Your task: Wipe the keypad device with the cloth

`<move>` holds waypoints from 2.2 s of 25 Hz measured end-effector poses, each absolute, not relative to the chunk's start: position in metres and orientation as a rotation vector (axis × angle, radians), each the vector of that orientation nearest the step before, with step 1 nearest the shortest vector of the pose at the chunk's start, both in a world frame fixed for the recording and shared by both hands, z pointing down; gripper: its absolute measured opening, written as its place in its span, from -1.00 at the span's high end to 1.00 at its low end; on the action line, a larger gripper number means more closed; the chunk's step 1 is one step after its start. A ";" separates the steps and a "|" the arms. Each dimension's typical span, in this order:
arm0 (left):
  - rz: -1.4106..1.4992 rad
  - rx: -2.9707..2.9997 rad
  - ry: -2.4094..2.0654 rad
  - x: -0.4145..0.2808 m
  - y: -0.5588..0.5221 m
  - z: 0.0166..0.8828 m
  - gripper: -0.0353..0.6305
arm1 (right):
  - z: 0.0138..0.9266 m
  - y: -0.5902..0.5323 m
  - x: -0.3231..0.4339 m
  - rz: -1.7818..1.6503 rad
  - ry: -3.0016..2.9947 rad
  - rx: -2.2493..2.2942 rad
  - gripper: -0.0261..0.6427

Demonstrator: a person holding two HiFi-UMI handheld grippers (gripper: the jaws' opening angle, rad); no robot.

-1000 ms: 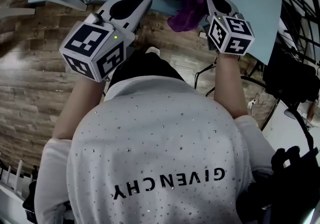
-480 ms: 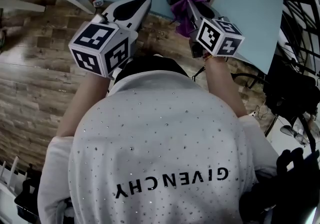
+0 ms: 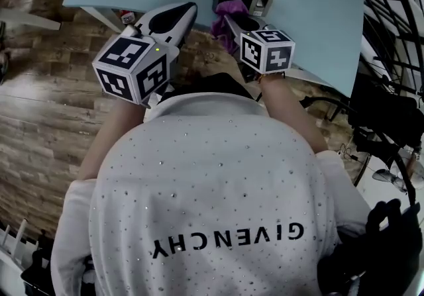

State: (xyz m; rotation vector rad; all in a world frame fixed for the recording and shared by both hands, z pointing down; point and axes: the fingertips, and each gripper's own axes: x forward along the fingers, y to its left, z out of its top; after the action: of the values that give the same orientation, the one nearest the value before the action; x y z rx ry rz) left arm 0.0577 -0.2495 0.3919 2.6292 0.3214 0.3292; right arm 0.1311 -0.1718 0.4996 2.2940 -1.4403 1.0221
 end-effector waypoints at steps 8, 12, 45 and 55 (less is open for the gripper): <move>0.328 2.636 0.295 0.054 -0.248 0.387 0.88 | 0.496 -0.115 0.179 1.176 -1.253 2.590 0.78; 0.326 2.627 0.229 0.048 -0.258 0.393 0.88 | 0.495 -0.095 0.204 1.209 -1.094 2.708 0.78; 0.154 2.553 -0.171 -0.030 -0.334 0.378 0.88 | 0.460 -0.239 0.140 0.536 -1.433 2.029 0.79; 0.237 2.520 -0.103 -0.022 -0.313 0.400 0.88 | 0.496 -0.213 0.115 0.635 -1.444 1.992 0.78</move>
State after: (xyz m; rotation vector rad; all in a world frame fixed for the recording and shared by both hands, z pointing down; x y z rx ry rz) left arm -0.0218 -0.3133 0.4001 2.5198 -0.1029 0.2370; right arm 0.1151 -0.2133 0.4962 1.9922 -1.4437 0.6353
